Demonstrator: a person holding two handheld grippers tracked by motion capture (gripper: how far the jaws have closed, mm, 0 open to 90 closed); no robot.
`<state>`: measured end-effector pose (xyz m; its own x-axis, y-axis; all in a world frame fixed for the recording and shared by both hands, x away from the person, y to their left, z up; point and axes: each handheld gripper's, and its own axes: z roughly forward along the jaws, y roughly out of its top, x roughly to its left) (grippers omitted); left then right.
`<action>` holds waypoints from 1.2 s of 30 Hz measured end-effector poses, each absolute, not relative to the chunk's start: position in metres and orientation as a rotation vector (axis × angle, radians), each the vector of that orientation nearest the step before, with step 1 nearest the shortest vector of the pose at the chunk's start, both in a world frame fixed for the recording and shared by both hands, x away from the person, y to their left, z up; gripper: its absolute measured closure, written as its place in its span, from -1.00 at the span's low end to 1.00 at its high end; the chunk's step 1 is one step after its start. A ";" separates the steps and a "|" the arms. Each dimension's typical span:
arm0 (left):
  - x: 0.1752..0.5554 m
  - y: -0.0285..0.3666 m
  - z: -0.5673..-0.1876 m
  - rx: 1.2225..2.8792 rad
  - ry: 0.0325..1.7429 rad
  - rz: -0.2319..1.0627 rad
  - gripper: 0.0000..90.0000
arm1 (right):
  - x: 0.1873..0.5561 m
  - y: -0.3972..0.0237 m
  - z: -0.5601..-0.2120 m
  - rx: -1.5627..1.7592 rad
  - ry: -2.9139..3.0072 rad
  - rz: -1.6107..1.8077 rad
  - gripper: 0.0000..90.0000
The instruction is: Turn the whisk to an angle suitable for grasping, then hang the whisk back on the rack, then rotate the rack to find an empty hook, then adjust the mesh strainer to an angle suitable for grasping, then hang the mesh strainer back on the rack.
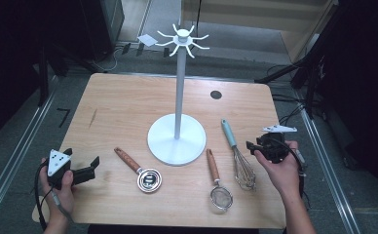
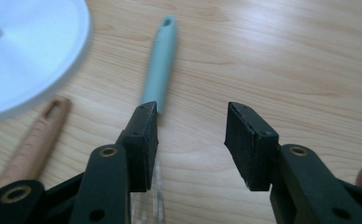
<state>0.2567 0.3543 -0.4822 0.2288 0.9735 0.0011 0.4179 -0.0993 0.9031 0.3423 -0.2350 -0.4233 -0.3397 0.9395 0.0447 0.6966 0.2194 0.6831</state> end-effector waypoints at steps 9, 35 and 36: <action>0.256 0.354 -0.482 1.664 1.313 0.834 -1.00 | 0.371 -0.221 -0.419 1.716 2.238 0.798 0.28; 0.257 0.353 -0.482 1.685 1.310 0.821 -1.00 | 0.422 -0.180 -0.445 1.806 2.343 0.522 0.26; 0.257 0.353 -0.482 1.686 1.310 0.820 -1.00 | 0.422 -0.179 -0.445 1.811 2.341 0.518 0.26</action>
<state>0.2575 0.3534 -0.4822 0.2436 0.9699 0.0059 0.4286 -0.1131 0.8964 0.4225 -0.1790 -0.4452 -0.2675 0.9583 0.1008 0.9114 0.2176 0.3493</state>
